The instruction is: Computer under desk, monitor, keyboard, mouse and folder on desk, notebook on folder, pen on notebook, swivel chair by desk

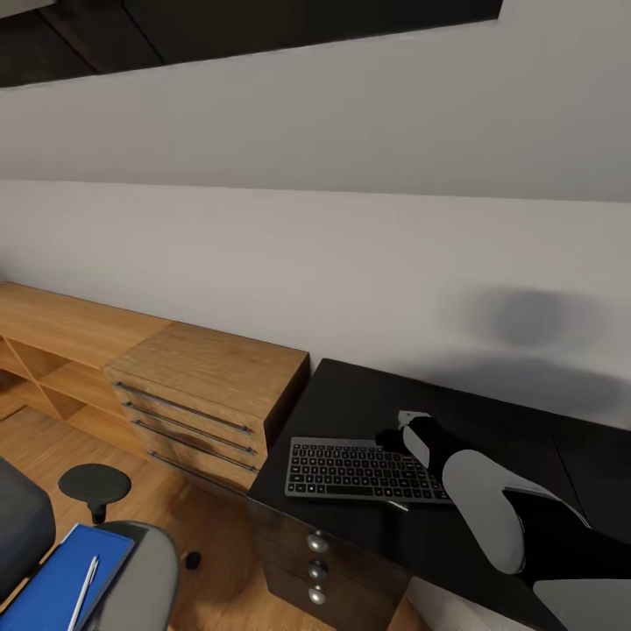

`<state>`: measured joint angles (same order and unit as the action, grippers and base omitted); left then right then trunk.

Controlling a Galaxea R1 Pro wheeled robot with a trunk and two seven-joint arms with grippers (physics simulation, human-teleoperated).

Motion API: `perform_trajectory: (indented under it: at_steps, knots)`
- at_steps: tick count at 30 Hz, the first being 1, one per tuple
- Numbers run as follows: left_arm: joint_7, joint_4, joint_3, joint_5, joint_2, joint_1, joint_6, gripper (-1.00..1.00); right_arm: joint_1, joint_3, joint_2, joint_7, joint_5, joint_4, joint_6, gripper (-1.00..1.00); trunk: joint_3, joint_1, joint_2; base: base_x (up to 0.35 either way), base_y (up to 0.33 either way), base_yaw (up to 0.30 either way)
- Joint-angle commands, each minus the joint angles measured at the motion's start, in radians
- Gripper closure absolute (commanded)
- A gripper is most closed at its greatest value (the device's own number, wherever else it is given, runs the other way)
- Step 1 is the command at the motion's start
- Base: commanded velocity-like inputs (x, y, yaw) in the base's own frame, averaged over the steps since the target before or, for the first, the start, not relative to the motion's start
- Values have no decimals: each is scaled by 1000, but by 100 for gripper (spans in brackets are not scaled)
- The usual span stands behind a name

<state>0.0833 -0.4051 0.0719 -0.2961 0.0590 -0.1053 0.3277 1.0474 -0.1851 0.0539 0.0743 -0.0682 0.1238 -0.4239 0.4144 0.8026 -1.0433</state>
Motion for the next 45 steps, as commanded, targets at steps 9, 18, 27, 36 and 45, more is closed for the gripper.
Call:
perform_trajectory:
  at_steps: [9, 18, 27, 36, 45]
  knots:
    - [9, 0, 8, -3, -1, -1, 5, -100, 0, -8, 1, 2, -7, 2, -6, -100, 1, 0, -1, -2, 0, 0]
    - [9, 0, 8, -2, -1, -1, 5, -100, 0, -8, 0, 2, -7, 3, -4, -100, 1, 0, -1, 29, 0, 0]
    - [7, 2, 8, -3, -2, -1, 5, -100, 0, -8, 0, 2, -7, 5, -1, -100, 1, 0, -1, 223, 0, 0]
    - [9, 1, 8, -3, -1, -1, 4, -100, 0, -8, -1, 2, -7, 5, -1, -100, 1, 0, -1, 47, 0, 0]
    - [10, 0, 9, -3, -1, -1, 4, -100, 0, -8, -3, 2, -7, 5, -1, -100, 7, 8, -15, 5, 0, 0]
